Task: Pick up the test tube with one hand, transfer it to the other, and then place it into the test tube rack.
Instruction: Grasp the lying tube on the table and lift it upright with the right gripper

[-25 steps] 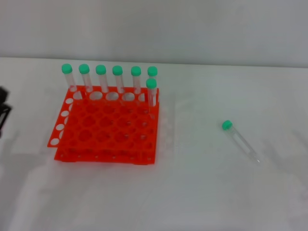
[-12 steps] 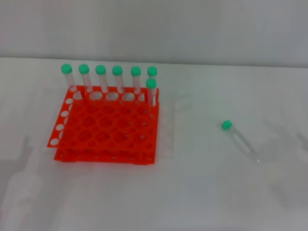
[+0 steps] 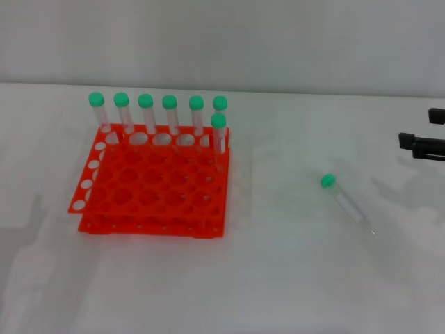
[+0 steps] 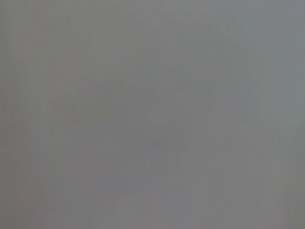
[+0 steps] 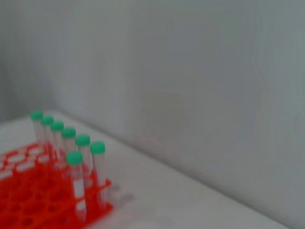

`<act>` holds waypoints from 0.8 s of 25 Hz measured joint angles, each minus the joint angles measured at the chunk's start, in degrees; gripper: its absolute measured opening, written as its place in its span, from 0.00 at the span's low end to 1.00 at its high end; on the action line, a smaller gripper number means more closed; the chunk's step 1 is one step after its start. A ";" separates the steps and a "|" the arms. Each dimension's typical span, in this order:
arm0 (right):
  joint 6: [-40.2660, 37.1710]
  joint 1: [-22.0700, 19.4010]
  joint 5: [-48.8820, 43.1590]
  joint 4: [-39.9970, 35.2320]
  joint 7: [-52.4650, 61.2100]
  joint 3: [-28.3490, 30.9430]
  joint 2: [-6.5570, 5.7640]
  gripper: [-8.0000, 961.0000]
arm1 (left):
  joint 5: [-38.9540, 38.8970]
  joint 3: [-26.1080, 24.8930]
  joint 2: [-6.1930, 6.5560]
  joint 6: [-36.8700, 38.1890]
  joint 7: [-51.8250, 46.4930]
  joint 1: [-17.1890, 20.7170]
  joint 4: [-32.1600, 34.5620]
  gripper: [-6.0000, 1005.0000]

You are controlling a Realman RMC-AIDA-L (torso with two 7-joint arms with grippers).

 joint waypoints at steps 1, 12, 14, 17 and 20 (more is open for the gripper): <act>-0.04 0.19 -4.08 -3.59 4.96 -1.96 0.01 0.80 | 0.02 0.06 0.04 -0.34 -0.39 0.00 -0.02 0.84; 6.06 6.30 -37.80 -20.12 42.82 -21.34 0.27 0.76 | -0.02 0.06 0.03 -1.87 -0.72 -0.15 -0.68 0.83; 6.92 7.88 -39.74 -18.44 44.84 -23.52 0.36 0.75 | 0.10 0.09 0.05 -2.06 -0.73 -0.28 -0.68 0.83; 7.02 10.25 -41.12 -14.76 46.83 -26.29 0.42 0.74 | 0.50 0.20 0.05 -2.18 -0.74 -0.57 -0.68 0.82; 6.70 12.90 -41.31 -10.27 47.55 -27.56 0.52 0.73 | 0.60 0.21 0.04 -2.20 -0.74 -0.60 -0.72 0.82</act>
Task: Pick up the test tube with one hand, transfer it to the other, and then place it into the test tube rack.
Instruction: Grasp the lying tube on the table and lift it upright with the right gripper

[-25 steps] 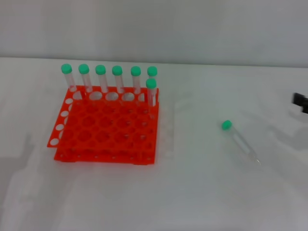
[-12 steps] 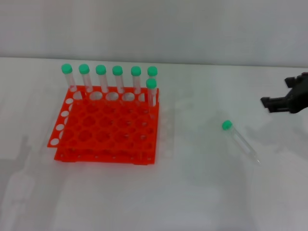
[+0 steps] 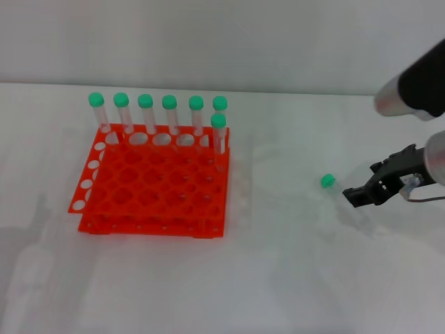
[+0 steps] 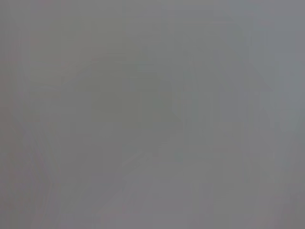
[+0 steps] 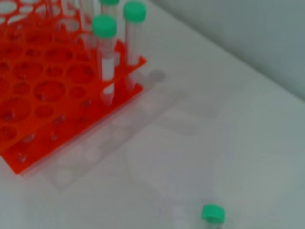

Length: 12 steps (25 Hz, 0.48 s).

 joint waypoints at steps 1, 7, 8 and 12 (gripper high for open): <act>-0.20 0.96 0.06 1.60 0.07 -0.17 0.06 0.73 | 0.02 0.00 0.00 -0.01 0.00 0.00 -0.16 0.82; -1.66 4.46 0.21 8.66 0.16 -1.14 0.27 0.71 | 0.08 0.00 -0.05 -0.15 0.00 -0.15 -1.07 0.82; -1.76 4.86 0.15 9.39 0.18 -1.22 0.27 0.71 | 0.08 0.00 -0.05 -0.23 0.00 -0.25 -1.14 0.81; -1.86 6.31 0.06 11.99 0.43 -1.50 0.30 0.70 | 0.09 0.03 -0.08 -0.44 0.00 -0.63 -1.27 0.81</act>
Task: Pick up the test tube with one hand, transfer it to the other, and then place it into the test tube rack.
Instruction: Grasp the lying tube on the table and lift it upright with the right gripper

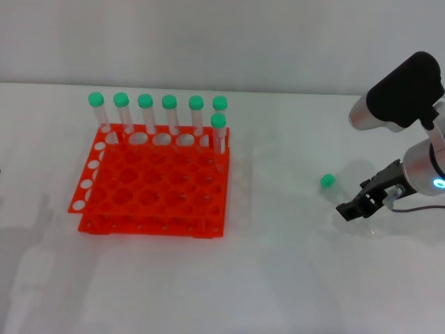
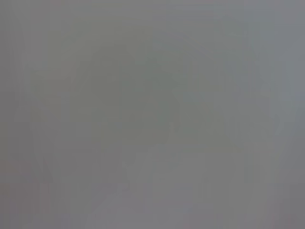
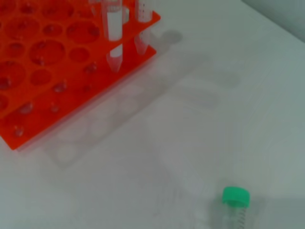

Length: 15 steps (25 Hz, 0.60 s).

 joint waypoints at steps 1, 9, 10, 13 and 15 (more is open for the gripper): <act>0.00 0.32 0.02 0.57 0.11 -0.04 0.00 0.68 | 0.07 0.01 -0.01 -0.03 0.00 -0.06 -0.04 0.81; -0.28 3.44 0.27 5.94 0.59 0.12 0.08 0.54 | 0.69 0.06 -0.09 -0.61 0.00 -0.13 -0.10 0.80; -0.29 4.06 0.30 7.05 0.65 0.07 0.11 0.54 | 0.69 0.06 -0.10 -0.71 0.00 -0.14 -0.10 0.80; -0.35 4.78 0.30 8.52 0.79 0.17 0.11 0.52 | 0.96 0.06 -0.16 -0.90 0.00 -0.20 -0.10 0.80; -0.65 4.99 0.30 8.89 1.02 0.23 0.10 0.51 | 1.51 0.06 -0.19 -0.93 0.00 -0.20 -0.15 0.80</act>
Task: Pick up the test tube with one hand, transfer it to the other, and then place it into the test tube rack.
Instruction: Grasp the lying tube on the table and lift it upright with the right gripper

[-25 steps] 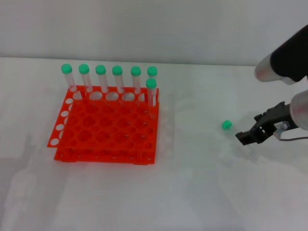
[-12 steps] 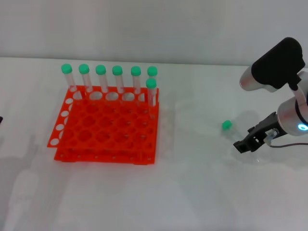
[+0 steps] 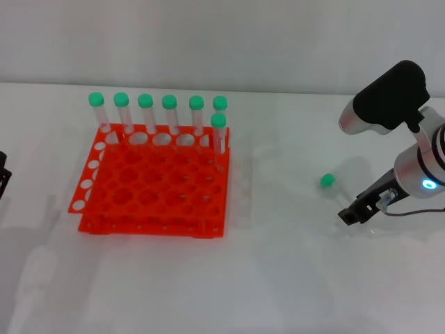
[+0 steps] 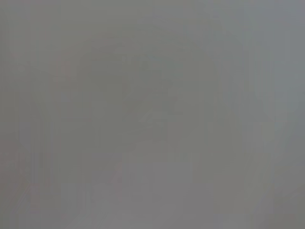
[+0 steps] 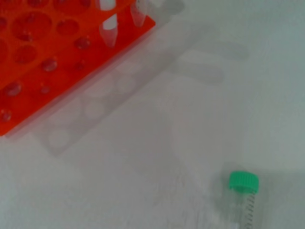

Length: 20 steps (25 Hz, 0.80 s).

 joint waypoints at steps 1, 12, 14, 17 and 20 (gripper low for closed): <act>-0.12 0.07 0.00 0.10 0.07 0.00 -0.01 0.51 | 0.29 0.00 0.00 -0.01 0.00 0.00 -0.05 0.79; -0.64 2.75 0.01 5.44 0.29 0.07 -0.17 0.43 | 0.94 0.01 0.00 -0.02 -0.34 0.03 -0.82 0.78; -0.99 3.30 -0.07 6.72 0.29 0.07 -0.09 0.41 | 1.22 0.04 0.00 -0.02 -0.54 0.03 -0.83 0.78; -1.05 3.56 -0.27 7.38 0.33 0.07 -0.10 0.39 | 1.40 0.06 -0.02 -0.01 -0.59 0.02 -0.96 0.78; -1.06 3.88 -0.30 7.73 0.57 0.07 -0.15 0.37 | 1.41 0.08 -0.04 -0.01 -0.60 -0.12 -1.27 0.78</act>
